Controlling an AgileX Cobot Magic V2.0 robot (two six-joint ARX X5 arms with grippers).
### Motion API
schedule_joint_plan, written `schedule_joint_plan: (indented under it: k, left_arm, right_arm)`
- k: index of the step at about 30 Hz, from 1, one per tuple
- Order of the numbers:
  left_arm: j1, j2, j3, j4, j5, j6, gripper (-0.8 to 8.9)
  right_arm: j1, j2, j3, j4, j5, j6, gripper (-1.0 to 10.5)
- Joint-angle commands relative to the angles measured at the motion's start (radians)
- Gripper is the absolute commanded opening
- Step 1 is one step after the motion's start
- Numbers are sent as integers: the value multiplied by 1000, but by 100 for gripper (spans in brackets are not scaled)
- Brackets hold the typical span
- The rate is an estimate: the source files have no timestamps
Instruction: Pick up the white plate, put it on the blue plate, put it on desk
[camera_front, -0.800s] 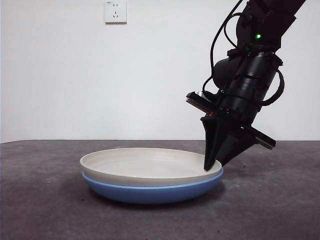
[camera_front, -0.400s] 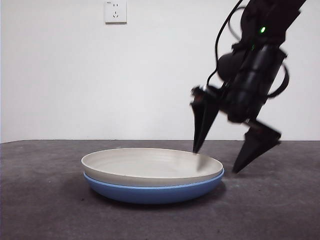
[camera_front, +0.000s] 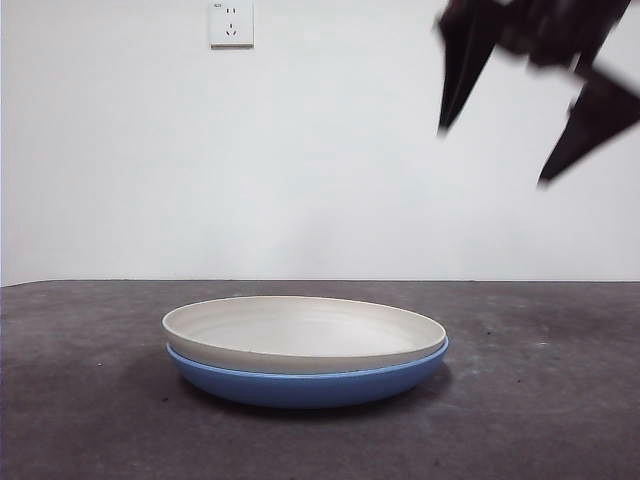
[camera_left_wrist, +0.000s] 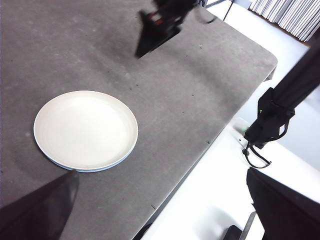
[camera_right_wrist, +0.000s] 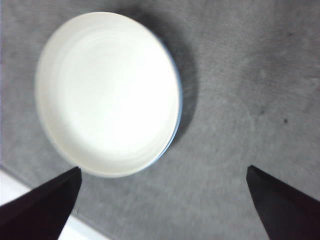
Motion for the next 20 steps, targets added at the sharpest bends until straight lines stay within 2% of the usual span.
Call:
schedule_joint_plan:
  k: [1, 8, 12, 20]
  left_arm:
    - [-4, 5, 12, 10, 6, 8, 653]
    - [-4, 5, 12, 10, 6, 6, 653]
    - [-4, 5, 12, 7, 6, 6, 653]
    - [-4, 5, 12, 7, 6, 4, 653]
  right_arm:
    - [21, -120, 21, -43, 32, -22, 623]
    - [79, -405, 21, -224, 221, -42, 623]
    - [89, -539, 21, -297, 222, -44, 622]
    - [89, -760, 21, -298, 211, -43, 622]
